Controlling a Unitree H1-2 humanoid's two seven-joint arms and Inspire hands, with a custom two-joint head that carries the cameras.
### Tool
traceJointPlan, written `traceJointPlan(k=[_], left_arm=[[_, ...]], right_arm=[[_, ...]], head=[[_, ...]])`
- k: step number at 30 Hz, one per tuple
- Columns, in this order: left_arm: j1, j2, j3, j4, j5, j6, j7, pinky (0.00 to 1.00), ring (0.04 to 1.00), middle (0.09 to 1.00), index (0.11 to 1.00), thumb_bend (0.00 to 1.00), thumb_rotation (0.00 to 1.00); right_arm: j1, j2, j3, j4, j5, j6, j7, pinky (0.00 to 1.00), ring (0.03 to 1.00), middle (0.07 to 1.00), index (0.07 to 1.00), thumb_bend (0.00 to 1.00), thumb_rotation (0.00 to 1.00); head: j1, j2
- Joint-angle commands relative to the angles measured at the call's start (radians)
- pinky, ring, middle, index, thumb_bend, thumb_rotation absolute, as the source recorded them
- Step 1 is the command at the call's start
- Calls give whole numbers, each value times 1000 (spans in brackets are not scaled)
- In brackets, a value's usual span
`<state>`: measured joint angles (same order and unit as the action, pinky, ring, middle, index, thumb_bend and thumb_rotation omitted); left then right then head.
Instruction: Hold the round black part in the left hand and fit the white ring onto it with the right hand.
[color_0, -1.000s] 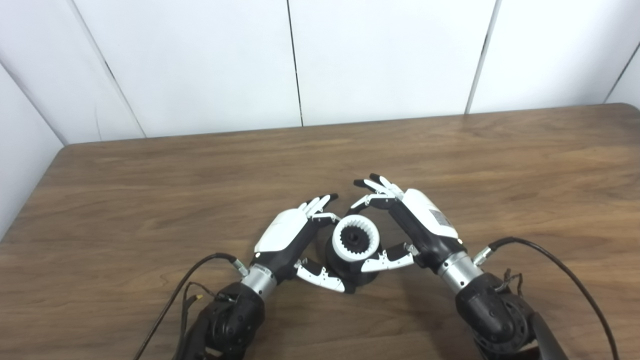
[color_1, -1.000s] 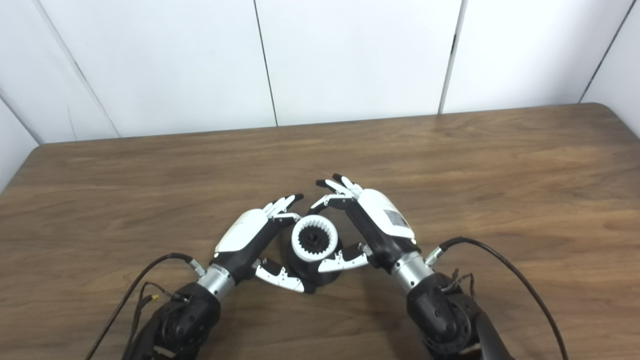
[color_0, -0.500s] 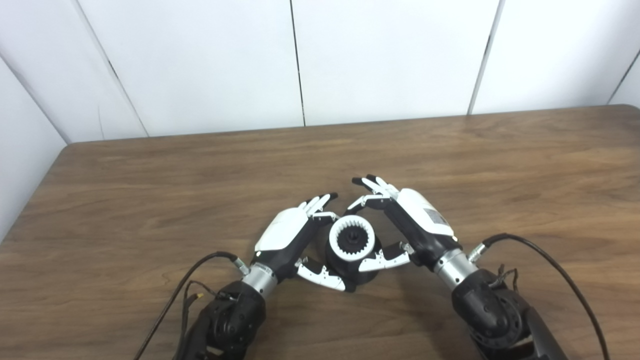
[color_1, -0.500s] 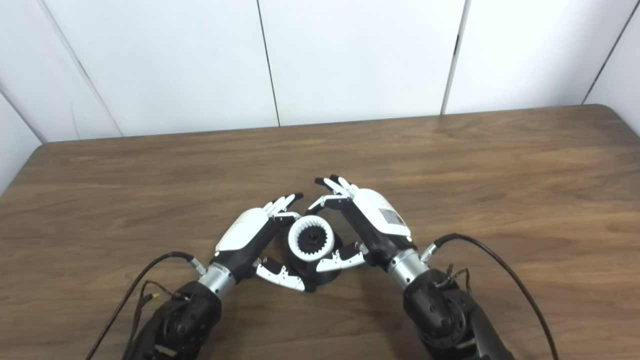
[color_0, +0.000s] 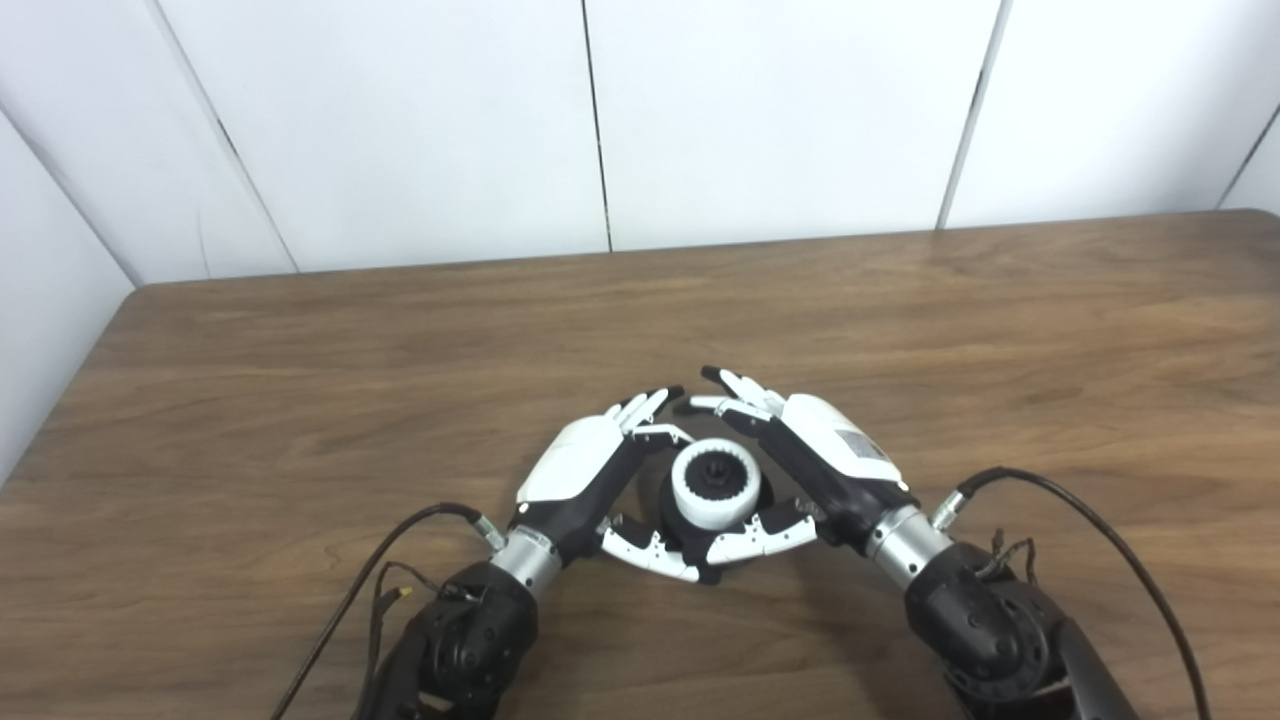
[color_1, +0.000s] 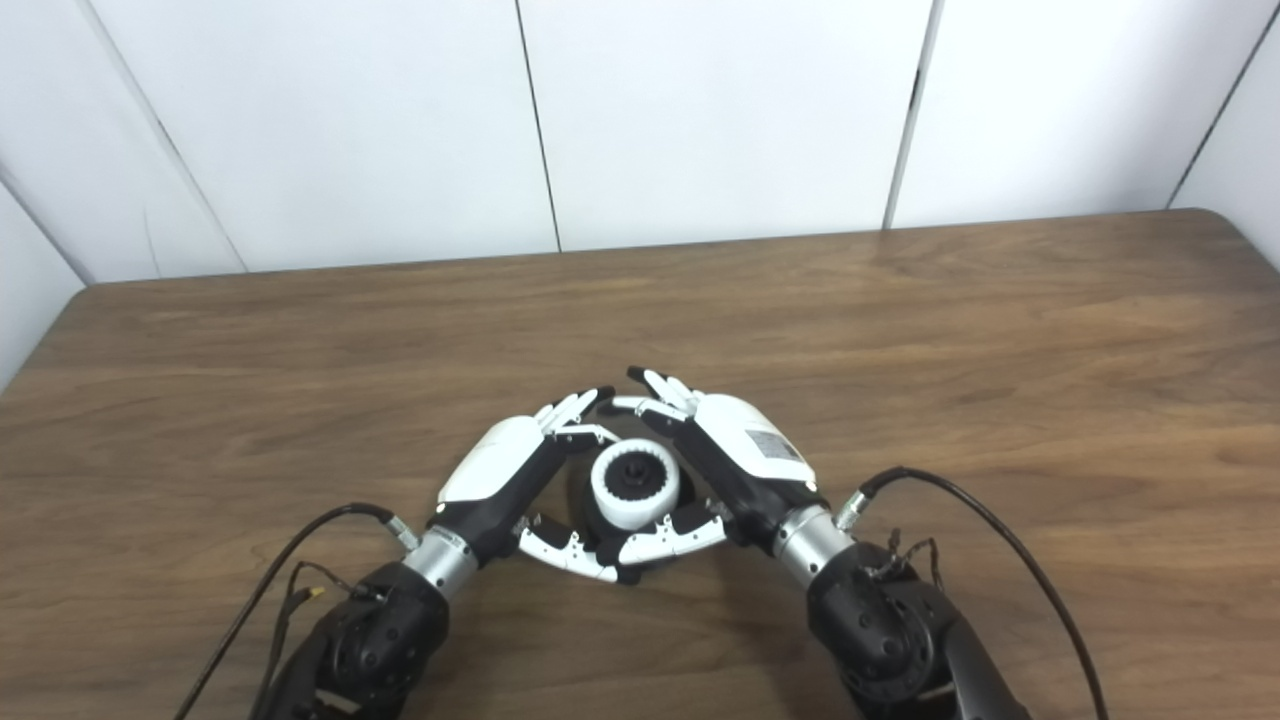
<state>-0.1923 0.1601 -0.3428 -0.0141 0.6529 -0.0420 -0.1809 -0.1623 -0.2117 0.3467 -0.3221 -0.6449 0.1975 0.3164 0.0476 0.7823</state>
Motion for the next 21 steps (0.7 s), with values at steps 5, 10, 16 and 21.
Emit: traceJointPlan(k=[5,10,16,21], left_arm=[[-39,7,13,-24,-26,-31,21,1000,1000,1000,608,945,399],[-41,10,13,-23,-28,-28,21,1000,1000,1000,606,953,408],[-38,11,14,-25,-29,-29,25,1000,1000,1000,604,952,398],[-37,12,13,-25,-30,-34,28,1000,1000,1000,604,949,379]], right_arm=[[-34,-6,-16,-44,11,9,16,966,1000,1000,1000,1000,412],[-32,-9,-22,-40,15,-1,13,953,1000,1000,1000,1000,382],[-27,-11,-22,-42,7,-3,9,946,1000,1000,1000,1000,378],[-29,-24,-32,-40,4,1,11,956,1000,1000,1000,1000,369]], head=[[-1,1],[-6,-3],[-19,-14],[-15,-19]])
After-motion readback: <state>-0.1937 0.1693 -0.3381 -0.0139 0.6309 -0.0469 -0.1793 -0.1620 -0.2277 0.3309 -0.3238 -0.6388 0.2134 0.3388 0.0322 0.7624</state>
